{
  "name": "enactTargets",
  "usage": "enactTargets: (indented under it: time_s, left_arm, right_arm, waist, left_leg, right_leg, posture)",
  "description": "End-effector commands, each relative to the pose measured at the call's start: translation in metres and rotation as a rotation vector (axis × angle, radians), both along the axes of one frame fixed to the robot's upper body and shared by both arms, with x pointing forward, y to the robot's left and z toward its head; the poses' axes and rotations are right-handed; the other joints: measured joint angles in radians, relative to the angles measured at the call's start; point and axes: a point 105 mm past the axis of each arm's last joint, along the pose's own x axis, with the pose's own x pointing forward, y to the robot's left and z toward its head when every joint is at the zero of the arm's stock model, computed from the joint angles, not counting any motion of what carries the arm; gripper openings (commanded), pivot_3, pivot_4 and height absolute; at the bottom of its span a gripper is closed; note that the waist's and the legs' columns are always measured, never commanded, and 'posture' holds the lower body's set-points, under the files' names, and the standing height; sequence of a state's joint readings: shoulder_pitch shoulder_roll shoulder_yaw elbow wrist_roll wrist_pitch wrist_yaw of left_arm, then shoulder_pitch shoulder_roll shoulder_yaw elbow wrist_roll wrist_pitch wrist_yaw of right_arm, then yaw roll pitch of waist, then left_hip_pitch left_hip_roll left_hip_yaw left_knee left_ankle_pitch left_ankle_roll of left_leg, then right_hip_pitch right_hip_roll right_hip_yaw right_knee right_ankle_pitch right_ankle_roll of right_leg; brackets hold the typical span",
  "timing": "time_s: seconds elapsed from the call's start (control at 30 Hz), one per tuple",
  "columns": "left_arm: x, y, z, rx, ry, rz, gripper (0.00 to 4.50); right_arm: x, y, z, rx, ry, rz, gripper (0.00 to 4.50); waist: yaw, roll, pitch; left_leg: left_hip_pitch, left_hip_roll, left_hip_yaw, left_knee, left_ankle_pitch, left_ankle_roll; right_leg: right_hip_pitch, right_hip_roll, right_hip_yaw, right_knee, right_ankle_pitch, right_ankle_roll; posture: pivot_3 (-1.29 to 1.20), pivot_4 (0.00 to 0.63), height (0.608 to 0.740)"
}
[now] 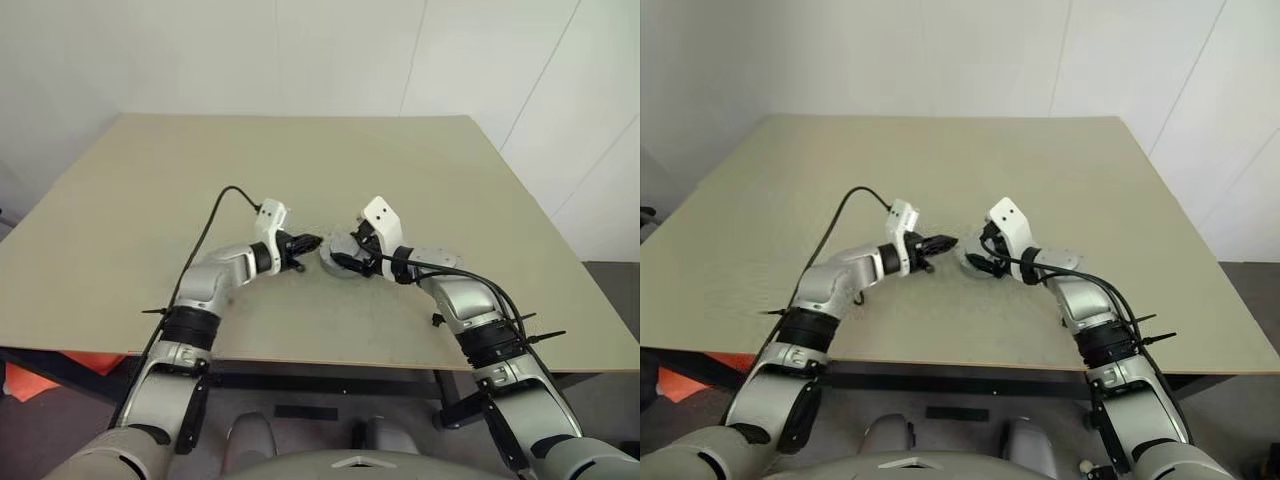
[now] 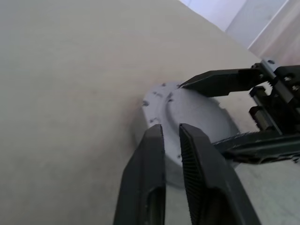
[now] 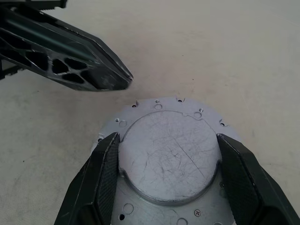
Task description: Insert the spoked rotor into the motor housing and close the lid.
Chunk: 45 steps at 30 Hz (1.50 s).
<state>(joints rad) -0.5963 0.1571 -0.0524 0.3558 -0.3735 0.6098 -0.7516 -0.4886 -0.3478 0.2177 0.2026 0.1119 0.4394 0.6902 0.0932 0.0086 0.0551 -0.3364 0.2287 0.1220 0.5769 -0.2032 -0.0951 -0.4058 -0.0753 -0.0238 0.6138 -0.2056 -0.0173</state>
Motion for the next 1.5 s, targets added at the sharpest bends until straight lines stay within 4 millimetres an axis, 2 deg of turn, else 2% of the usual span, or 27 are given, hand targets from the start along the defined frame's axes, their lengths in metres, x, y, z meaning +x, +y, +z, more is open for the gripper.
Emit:
enactTargets:
  time_s: [0.03,0.13,0.27,0.47,0.7,0.8,0.83,1.03,1.33,1.43,1.5]
  left_arm:
    - [0.006,-0.008,0.016,-0.022,-0.041,-0.030,0.04]
    - [0.009,-0.016,0.018,-0.013,-0.038,-0.044,0.04]
    - [0.014,-0.023,0.006,0.073,-0.005,-0.040,0.04]
    - [0.007,-0.022,-0.013,0.164,0.040,-0.069,0.04]
    - [0.006,-0.020,-0.017,0.181,0.071,-0.064,0.04]
    - [0.006,-0.020,-0.016,0.179,0.076,-0.070,0.00]
    - [0.005,-0.020,-0.015,0.178,0.077,-0.072,0.00]
    - [0.001,-0.023,-0.013,0.160,0.091,-0.098,0.00]
    - [-0.001,-0.026,-0.010,0.151,0.095,-0.124,0.00]
    - [-0.002,-0.027,-0.010,0.150,0.093,-0.131,0.00]
    - [-0.002,-0.028,-0.009,0.153,0.087,-0.133,0.00]
  right_arm:
    - [0.000,-0.010,-0.012,-0.058,0.033,-0.041,3.14]
    - [0.000,-0.012,-0.012,-0.057,0.033,-0.049,3.14]
    - [0.001,-0.012,-0.010,-0.053,0.027,-0.059,3.14]
    - [0.001,-0.014,-0.009,-0.049,0.021,-0.073,3.14]
    - [0.002,-0.015,-0.005,-0.030,0.026,-0.076,3.14]
    - [0.001,-0.013,0.000,-0.016,0.022,-0.059,4.16]
    - [0.000,-0.013,0.002,-0.018,0.010,-0.054,4.49]
    - [-0.008,-0.010,0.021,-0.007,-0.036,0.017,4.49]
    - [-0.017,-0.021,0.073,0.183,-0.040,0.059,4.49]
    - [-0.012,-0.030,0.077,0.250,0.019,0.002,4.49]
    - [-0.007,-0.042,0.069,0.299,0.121,-0.072,4.49]
  waist:
    - [-0.001,0.000,0.000]
    - [-0.001,0.000,0.000]
    - [0.000,0.000,0.000]
    - [0.001,0.000,0.000]
    - [0.001,0.000,0.000]
    - [0.001,0.000,0.000]
    - [0.001,0.000,0.000]
    - [0.004,0.000,0.000]
    - [0.004,0.000,0.000]
    - [0.004,0.000,0.000]
    - [0.004,0.000,0.000]
  left_leg:
    - [0.000,0.000,0.000,0.000,0.000,0.000]
    - [0.000,0.000,0.000,-0.001,0.000,0.000]
    - [0.000,0.000,0.000,-0.001,0.000,0.000]
    - [0.001,-0.001,0.000,-0.002,0.000,0.000]
    - [0.002,-0.001,0.000,-0.002,0.000,0.001]
    - [0.002,-0.001,0.000,-0.002,-0.001,0.002]
    - [0.002,-0.001,0.000,-0.002,-0.001,0.002]
    - [0.001,-0.002,0.000,-0.005,-0.001,0.002]
    - [-0.002,-0.003,0.000,-0.008,-0.002,0.004]
    - [-0.001,-0.003,0.000,-0.008,-0.002,0.004]
    - [-0.001,-0.003,0.000,-0.008,-0.002,0.004]
  right_leg:
    - [0.000,0.000,0.000,-0.001,0.000,0.000]
    - [0.000,0.000,0.000,-0.002,0.001,-0.001]
    - [0.001,0.000,0.000,-0.003,0.001,-0.001]
    - [0.003,0.000,0.000,-0.006,0.001,0.000]
    - [0.005,0.000,0.000,-0.007,0.000,0.000]
    - [0.005,-0.001,0.000,-0.007,0.000,0.000]
    - [0.005,-0.001,0.000,-0.007,0.000,0.000]
    - [0.005,-0.001,0.000,-0.008,0.002,-0.003]
    - [0.003,-0.001,0.000,-0.010,0.003,-0.005]
    - [0.003,-0.002,0.000,-0.009,0.003,-0.005]
    - [0.003,-0.002,0.000,-0.009,0.003,-0.005]
  posture:
    - [0.00,0.000,0.740]
    - [0.00,0.000,0.740]
    - [0.00,0.000,0.740]
    - [0.00,0.000,0.740]
    - [0.00,0.000,0.740]
    - [0.00,0.000,0.740]
    - [0.00,0.000,0.740]
    - [0.00,0.000,0.740]
    - [0.00,0.000,0.740]
    - [0.00,0.000,0.740]
    - [0.00,0.000,0.740]
